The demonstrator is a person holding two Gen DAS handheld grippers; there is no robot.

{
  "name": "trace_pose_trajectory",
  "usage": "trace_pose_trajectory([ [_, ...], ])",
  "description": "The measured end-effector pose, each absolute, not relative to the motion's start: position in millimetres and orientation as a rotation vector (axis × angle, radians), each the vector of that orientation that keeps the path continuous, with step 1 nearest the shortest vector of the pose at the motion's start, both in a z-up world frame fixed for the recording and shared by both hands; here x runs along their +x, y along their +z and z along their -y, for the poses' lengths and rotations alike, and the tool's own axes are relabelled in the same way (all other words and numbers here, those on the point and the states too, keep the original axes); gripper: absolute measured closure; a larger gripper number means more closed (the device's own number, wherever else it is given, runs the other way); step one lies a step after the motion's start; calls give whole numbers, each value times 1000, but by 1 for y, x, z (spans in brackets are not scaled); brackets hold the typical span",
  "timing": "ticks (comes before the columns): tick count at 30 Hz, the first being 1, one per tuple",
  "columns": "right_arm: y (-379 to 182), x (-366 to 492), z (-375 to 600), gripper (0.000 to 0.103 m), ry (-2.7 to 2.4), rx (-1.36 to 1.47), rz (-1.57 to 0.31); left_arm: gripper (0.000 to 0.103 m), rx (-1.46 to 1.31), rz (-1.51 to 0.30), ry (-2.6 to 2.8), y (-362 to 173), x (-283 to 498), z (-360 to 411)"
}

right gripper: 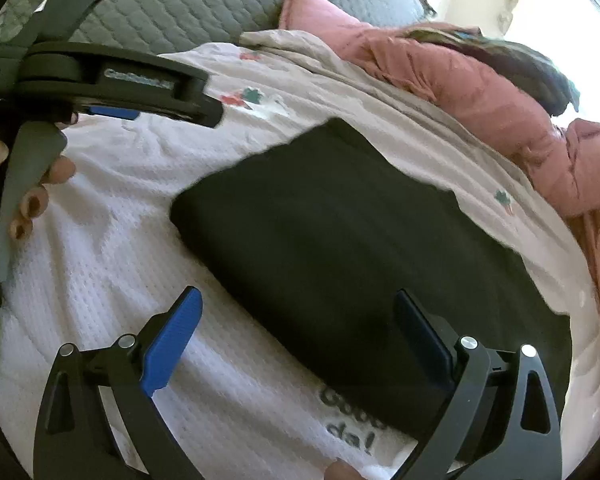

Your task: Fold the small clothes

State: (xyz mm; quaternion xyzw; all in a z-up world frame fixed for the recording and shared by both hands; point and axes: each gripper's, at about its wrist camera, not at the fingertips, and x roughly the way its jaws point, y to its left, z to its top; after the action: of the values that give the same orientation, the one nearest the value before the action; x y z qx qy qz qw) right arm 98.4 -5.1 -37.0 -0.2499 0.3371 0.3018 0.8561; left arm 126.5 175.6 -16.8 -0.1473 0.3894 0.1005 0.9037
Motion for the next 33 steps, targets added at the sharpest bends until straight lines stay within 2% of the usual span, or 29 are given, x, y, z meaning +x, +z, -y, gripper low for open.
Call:
trace_pose_trajectory([
  [4,-42,99,-16,10,656,-595,-677,10,-318,-806,210,-18,127,-179],
  [8,-49,100,-32,29,655,-651,-654,10,-341,-802,212,-17,126,-185],
  [10,-49,98,-35,53,674,-661,-633,10,-357,-797,214,-17,125,-188],
  [11,-47,97,-36,84,699,-649,-623,10,-365,-794,215,-16,124,-190],
  [12,-43,95,-35,90,731,-628,-618,10,-376,-789,216,-15,123,-192],
  [18,-41,96,-36,90,769,-590,-641,10,-406,-788,203,-16,124,-194],
  [23,-47,88,-41,79,768,-643,-640,10,-402,-801,182,-18,127,-192],
  [26,-38,85,-32,77,797,-577,-635,10,-400,-794,172,-17,127,-190],
  [31,-20,76,-14,64,788,-510,-608,10,-371,-790,150,-12,129,-182],
  [33,-15,75,-6,53,763,-493,-600,10,-366,-792,142,-10,131,-179],
])
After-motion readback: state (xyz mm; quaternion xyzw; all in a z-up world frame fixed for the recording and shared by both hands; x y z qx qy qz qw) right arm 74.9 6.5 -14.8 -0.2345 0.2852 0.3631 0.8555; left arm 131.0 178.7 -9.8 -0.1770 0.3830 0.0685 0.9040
